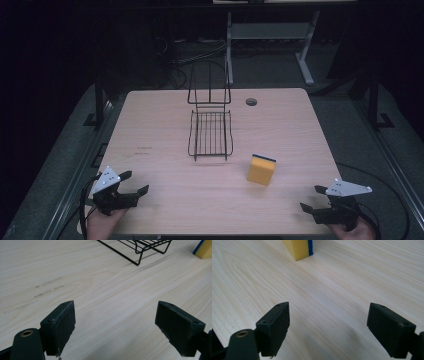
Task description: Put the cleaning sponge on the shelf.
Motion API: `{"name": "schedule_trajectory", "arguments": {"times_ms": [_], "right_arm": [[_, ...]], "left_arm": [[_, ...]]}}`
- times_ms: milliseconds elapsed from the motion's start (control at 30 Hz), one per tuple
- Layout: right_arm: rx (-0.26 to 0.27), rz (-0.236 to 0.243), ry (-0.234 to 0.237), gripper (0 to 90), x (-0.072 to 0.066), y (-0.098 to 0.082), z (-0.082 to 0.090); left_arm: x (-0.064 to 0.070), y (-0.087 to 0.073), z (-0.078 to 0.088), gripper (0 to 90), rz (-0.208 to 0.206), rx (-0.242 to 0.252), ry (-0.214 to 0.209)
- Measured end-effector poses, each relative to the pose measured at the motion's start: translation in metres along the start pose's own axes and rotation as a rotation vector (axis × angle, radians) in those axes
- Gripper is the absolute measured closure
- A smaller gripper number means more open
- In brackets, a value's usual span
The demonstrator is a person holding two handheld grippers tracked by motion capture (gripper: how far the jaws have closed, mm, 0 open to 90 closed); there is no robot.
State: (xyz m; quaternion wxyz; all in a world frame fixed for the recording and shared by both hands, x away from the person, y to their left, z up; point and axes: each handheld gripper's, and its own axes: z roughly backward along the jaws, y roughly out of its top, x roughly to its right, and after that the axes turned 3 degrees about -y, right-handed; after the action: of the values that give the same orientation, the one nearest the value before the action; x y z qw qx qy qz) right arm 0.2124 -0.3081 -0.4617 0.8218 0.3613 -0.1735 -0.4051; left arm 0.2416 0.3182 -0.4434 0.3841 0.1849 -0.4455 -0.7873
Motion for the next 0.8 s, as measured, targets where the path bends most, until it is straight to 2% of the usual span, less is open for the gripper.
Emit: {"name": "schedule_trajectory", "arguments": {"times_ms": [267, 567, 800], "right_arm": [[-0.011, 0.012, 0.022, 17.5, -0.001, 0.006, -0.006], [-0.037, 0.062, 0.051, 17.0, -0.009, 0.02, -0.016], [-0.032, 0.09, 0.075, 17.0, -0.011, 0.032, -0.021]], "left_arm": [[0.0, -0.003, 0.003, 15.9, 0.004, -0.002, 0.008], [-0.001, -0.005, 0.006, 15.9, 0.01, 0.0, 0.01], [-0.001, -0.004, 0.007, 15.9, 0.012, 0.0, 0.013]]}}
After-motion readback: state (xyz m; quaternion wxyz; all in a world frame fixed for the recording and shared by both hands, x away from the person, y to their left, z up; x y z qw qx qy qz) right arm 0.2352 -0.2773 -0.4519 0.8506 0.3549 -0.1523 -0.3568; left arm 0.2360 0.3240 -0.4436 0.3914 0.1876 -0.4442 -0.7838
